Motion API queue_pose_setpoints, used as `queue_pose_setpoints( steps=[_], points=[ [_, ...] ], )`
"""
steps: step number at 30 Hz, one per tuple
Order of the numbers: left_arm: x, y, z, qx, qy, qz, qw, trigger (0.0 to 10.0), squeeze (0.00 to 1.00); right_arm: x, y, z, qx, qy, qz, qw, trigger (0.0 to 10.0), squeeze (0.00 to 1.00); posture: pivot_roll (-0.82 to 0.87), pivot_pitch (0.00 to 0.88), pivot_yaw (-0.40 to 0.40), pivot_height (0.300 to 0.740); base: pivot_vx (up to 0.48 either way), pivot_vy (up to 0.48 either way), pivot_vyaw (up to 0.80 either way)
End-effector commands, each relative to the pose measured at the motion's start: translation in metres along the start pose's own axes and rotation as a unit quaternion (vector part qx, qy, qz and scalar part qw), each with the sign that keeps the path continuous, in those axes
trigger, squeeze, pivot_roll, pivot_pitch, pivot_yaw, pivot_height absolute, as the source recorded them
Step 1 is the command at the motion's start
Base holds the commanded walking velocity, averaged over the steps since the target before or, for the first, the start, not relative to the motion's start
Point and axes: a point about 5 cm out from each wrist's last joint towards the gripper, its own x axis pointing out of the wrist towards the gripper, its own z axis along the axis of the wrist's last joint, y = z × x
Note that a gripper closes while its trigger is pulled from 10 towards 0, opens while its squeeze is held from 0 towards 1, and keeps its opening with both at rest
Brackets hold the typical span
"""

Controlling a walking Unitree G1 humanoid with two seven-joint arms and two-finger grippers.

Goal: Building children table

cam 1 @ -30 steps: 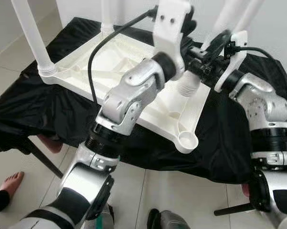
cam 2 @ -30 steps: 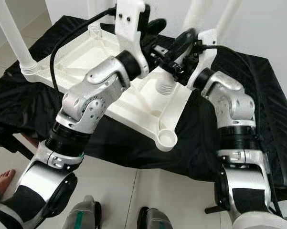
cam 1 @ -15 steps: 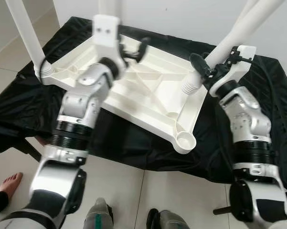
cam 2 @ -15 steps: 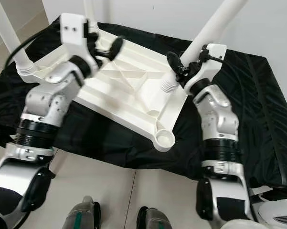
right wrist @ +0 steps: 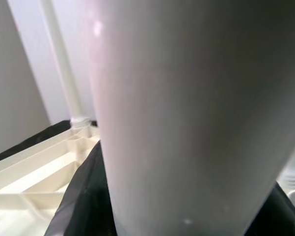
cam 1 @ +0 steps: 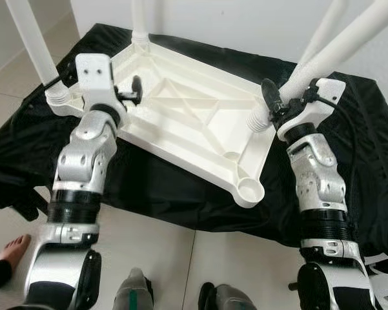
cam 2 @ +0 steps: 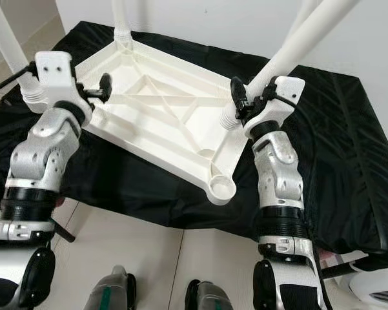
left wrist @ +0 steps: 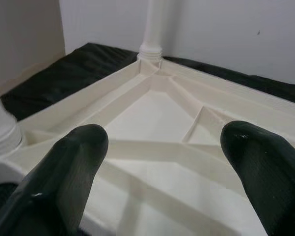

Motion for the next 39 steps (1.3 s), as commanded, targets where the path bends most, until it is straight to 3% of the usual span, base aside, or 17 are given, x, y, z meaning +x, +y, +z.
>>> queue_pose_setpoints(
  steps=[1, 2, 3, 8, 13, 18, 20, 24, 28, 32, 39],
  points=[
    [-0.004, 0.004, 0.004, 0.006, -0.030, 0.015, 0.999, 10.0, 0.00, -0.001, 0.002, 0.005, -0.016, -0.018, -0.003, 1.000, 10.0, 0.00, 0.08, 0.064, -0.067, 0.740, 0.000, 0.000, 0.00],
    [-0.004, 0.004, 0.004, 0.006, -0.030, 0.015, 0.999, 10.0, 0.00, -0.001, 0.002, 0.005, -0.016, -0.018, -0.003, 1.000, 10.0, 0.00, 0.08, 0.064, -0.067, 0.740, 0.000, 0.000, 0.00],
    [-0.006, 0.008, 0.002, 0.038, -0.030, 0.031, 0.998, 10.0, 0.00, -0.002, 0.003, 0.005, -0.022, -0.023, -0.002, 0.999, 10.0, 0.00, 0.08, 0.072, -0.070, 0.740, 0.000, 0.000, 0.00],
    [-0.015, 0.028, -0.002, 0.040, -0.032, 0.078, 0.996, 10.0, 0.00, -0.007, 0.012, -0.005, -0.046, -0.010, 0.011, 0.999, 10.0, 0.00, 0.07, 0.088, -0.063, 0.740, 0.000, 0.000, 0.00],
    [-0.017, 0.030, -0.001, 0.047, -0.037, 0.087, 0.994, 10.0, 0.00, -0.008, 0.012, -0.005, -0.054, -0.010, 0.009, 0.998, 10.0, 0.00, 0.06, 0.079, -0.048, 0.740, 0.000, 0.000, 0.00],
    [-0.017, 0.026, -0.004, 0.076, -0.052, 0.067, 0.993, 10.0, 0.00, -0.015, 0.008, -0.008, -0.070, -0.019, -0.010, 0.997, 10.0, 0.00, 0.03, 0.059, 0.011, 0.740, 0.000, 0.000, 0.00],
    [-0.016, 0.020, -0.007, 0.089, -0.054, 0.034, 0.994, 10.0, 0.00, -0.019, 0.007, -0.011, -0.079, -0.021, -0.016, 0.997, 10.0, 0.00, 0.02, 0.059, 0.028, 0.740, 0.000, 0.000, 0.00],
    [-0.014, 0.015, -0.012, 0.060, -0.048, 0.022, 0.997, 10.0, 0.00, -0.026, 0.001, -0.008, -0.101, -0.029, -0.035, 0.994, 10.0, 0.00, -0.03, 0.037, 0.061, 0.740, 0.000, 0.000, 0.00],
    [-0.015, 0.012, -0.017, 0.056, -0.049, 0.024, 0.997, 10.0, 0.00, -0.029, -0.002, -0.007, -0.100, -0.033, -0.053, 0.993, 10.0, 0.00, -0.05, 0.024, 0.067, 0.740, 0.000, 0.000, 0.00],
    [-0.016, 0.008, -0.023, 0.032, -0.052, 0.040, 0.997, 10.0, 0.00, -0.031, 0.006, -0.009, -0.108, -0.031, -0.043, 0.993, 10.0, 0.00, -0.08, 0.012, 0.066, 0.740, 0.000, 0.000, 0.00],
    [-0.022, 0.001, -0.037, 0.066, -0.047, 0.034, 0.996, 10.0, 0.00, -0.038, 0.004, -0.015, -0.118, -0.020, -0.044, 0.992, 10.0, 0.00, -0.05, 0.000, 0.038, 0.740, 0.000, 0.000, 0.00]
  ],
)
